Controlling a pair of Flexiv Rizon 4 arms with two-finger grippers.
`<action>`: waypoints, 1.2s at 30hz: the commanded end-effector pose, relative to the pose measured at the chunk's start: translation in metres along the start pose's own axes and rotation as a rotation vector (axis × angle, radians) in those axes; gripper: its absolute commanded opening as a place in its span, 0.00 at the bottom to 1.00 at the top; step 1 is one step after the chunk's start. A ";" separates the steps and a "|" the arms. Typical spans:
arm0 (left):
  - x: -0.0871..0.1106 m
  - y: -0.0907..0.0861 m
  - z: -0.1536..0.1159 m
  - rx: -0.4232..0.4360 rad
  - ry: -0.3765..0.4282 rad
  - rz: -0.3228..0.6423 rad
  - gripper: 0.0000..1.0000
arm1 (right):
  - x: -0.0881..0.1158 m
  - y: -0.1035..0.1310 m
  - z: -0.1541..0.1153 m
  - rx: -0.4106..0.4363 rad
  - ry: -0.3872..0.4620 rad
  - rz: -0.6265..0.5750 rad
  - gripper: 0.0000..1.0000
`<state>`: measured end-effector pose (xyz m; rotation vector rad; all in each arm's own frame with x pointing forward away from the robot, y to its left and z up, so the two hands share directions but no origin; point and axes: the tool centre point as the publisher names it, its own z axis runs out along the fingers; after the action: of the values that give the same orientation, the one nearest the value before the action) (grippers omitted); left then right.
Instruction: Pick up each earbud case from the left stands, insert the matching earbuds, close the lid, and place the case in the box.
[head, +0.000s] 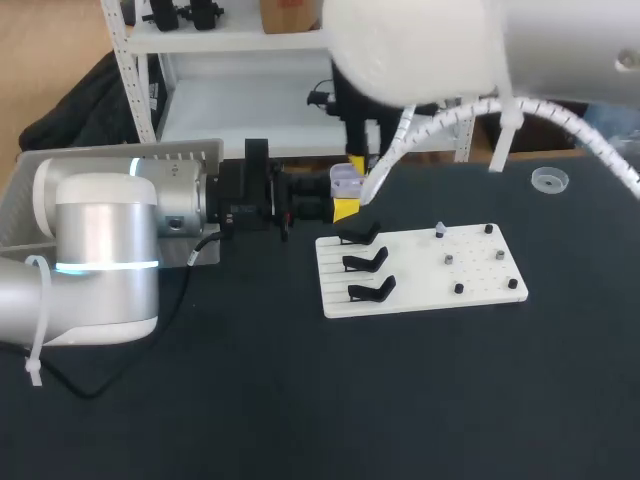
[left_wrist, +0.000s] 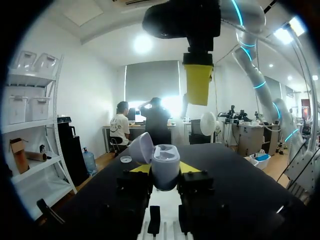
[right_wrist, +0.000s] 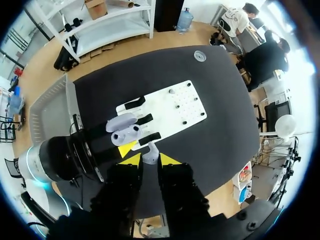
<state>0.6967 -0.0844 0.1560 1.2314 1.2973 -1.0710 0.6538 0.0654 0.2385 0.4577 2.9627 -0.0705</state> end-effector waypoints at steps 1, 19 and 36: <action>0.001 -0.001 0.000 -0.005 -0.003 0.002 0.00 | -0.004 0.004 0.003 0.002 -0.008 0.003 0.00; 0.001 -0.001 0.000 -0.005 -0.003 0.002 0.00 | -0.007 0.025 0.016 0.018 -0.028 -0.064 0.00; 0.001 -0.001 0.000 -0.005 -0.003 0.002 0.00 | -0.011 0.022 0.024 0.039 -0.007 -0.073 0.00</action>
<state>0.6967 -0.0844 0.1560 1.2313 1.2973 -1.0710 0.6708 0.0800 0.2171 0.3503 2.9709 -0.1333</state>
